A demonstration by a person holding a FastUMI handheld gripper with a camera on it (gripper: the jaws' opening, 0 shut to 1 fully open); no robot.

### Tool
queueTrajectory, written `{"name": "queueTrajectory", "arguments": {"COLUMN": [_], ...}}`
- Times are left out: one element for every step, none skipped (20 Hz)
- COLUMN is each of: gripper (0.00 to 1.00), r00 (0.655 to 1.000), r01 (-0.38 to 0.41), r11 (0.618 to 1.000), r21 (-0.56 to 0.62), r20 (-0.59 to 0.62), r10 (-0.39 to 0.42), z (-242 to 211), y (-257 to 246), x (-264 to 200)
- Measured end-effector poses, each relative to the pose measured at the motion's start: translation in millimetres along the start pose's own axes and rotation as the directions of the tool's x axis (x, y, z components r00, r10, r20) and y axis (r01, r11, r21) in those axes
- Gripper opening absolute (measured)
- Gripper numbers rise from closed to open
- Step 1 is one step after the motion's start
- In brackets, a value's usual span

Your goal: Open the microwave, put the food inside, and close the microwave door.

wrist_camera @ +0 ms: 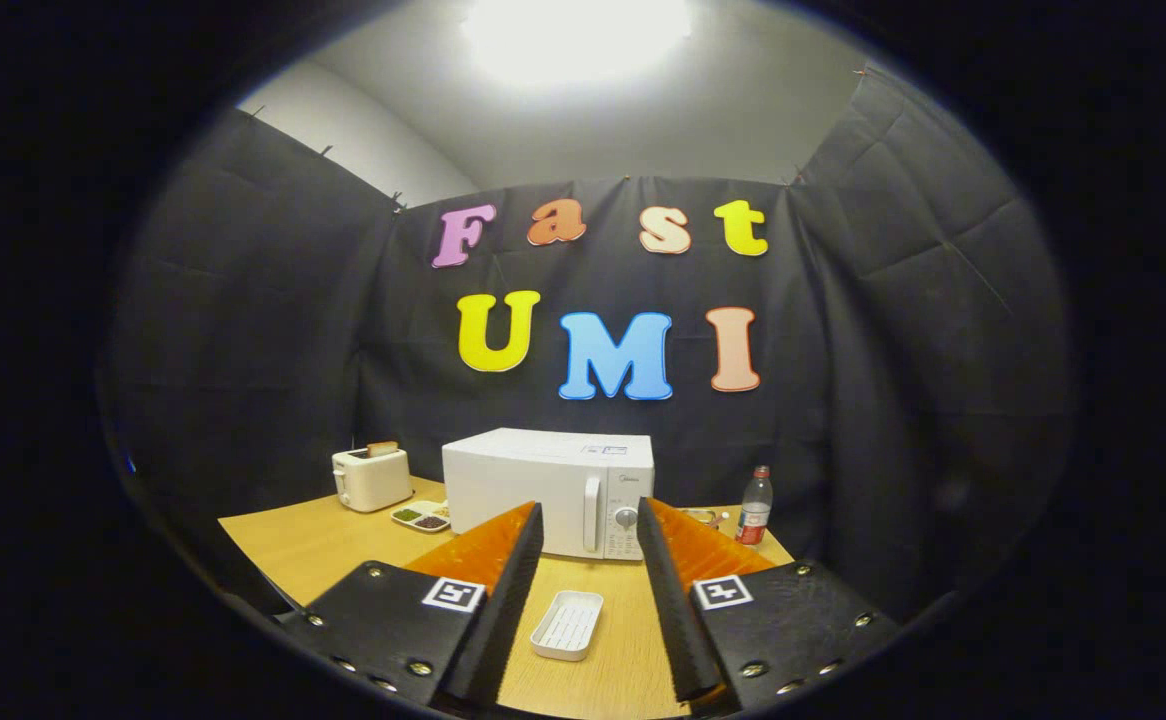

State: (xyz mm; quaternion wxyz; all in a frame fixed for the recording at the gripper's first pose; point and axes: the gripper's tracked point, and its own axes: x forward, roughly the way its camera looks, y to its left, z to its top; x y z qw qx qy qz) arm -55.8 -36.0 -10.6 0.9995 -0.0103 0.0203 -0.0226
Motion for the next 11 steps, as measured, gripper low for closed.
{"name": "queueTrajectory", "arguments": {"gripper": [0.77, 0.92, 0.99, 0.99, 0.99, 0.99, 0.99, 0.99, 0.99, 0.99, 0.99], "r00": [1.000, 1.000, 1.000, 1.000, 1.000, 1.000, 1.000, 1.000, 1.000, 1.000, 1.000], "r01": [0.014, 0.021, 0.016, 0.014, 0.006, 0.002, 0.003, 0.005, 0.005, 0.004, 0.007], "r11": [1.000, 1.000, 1.000, 1.000, 1.000, 1.000, 0.999, 0.999, 0.999, 0.999, 1.000], "r21": [0.006, 0.006, 0.001, -0.006, -0.017, -0.026, -0.032, -0.034, -0.035, -0.032, -0.026], "r20": [0.000, 0.004, 0.001, -0.007, -0.017, -0.021, -0.024, -0.029, -0.031, -0.029, -0.025], "r10": [-0.014, -0.021, -0.016, -0.014, -0.007, -0.003, -0.003, -0.006, -0.006, -0.005, -0.008], "z": [2.1, 6.7, 4.4, 1.2, -2.7, -4.5, -6.2, -7.5, -8.1, -7.2, -5.6], "y": [2.3, 5.4, 9.9, 12.7, 15.6, 17.6, 17.4, 17.1, 17.6, 18.1, 17.1], "x": [-0.2, -0.1, 1.3, 3.2, 3.8, 3.9, 3.7, 3.7, 4.1, 3.9, 3.9]}}
